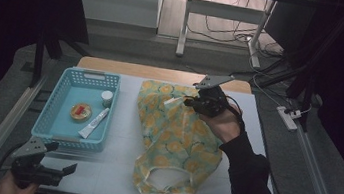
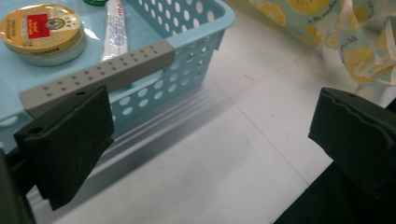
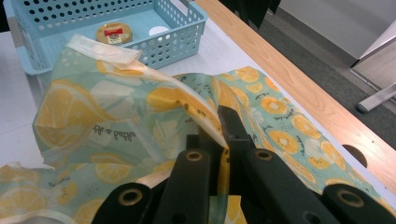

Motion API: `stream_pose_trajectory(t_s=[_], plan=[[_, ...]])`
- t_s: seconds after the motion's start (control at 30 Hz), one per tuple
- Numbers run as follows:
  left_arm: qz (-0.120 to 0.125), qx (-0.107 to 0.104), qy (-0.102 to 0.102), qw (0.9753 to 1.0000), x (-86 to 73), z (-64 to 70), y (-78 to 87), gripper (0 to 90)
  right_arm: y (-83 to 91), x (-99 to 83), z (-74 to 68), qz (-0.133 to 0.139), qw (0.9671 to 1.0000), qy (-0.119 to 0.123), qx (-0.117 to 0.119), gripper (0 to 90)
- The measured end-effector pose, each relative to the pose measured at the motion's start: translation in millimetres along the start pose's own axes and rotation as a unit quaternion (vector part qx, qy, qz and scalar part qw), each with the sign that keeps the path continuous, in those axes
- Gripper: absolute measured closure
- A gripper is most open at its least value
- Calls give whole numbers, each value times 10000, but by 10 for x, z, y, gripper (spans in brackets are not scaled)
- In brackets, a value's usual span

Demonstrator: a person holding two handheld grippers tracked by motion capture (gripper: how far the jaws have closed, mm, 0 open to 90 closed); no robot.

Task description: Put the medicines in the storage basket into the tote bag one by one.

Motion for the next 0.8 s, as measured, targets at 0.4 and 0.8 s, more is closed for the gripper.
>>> stream_pose_trajectory(t_s=[0.4, 0.8], plan=[[-69, 442, -82, 9990, 228, -6, -58, 0, -3, -16, 9, -40, 10000, -2, 15, 892], [-109, 461, 89, 9988, 443, -171, -181, 0, 1, 0, 7, 7, 10000, 26, 14, 892]])
Point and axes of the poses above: each handheld gripper's, and its own axes: y roughly backward along the jaws, x roughly out of its top, z roughly to its right, the point moved 1 cm from there along -y, roughly forward along the jaws, and after that the axes turned 11 degrees about y, right-handed, at the moved point
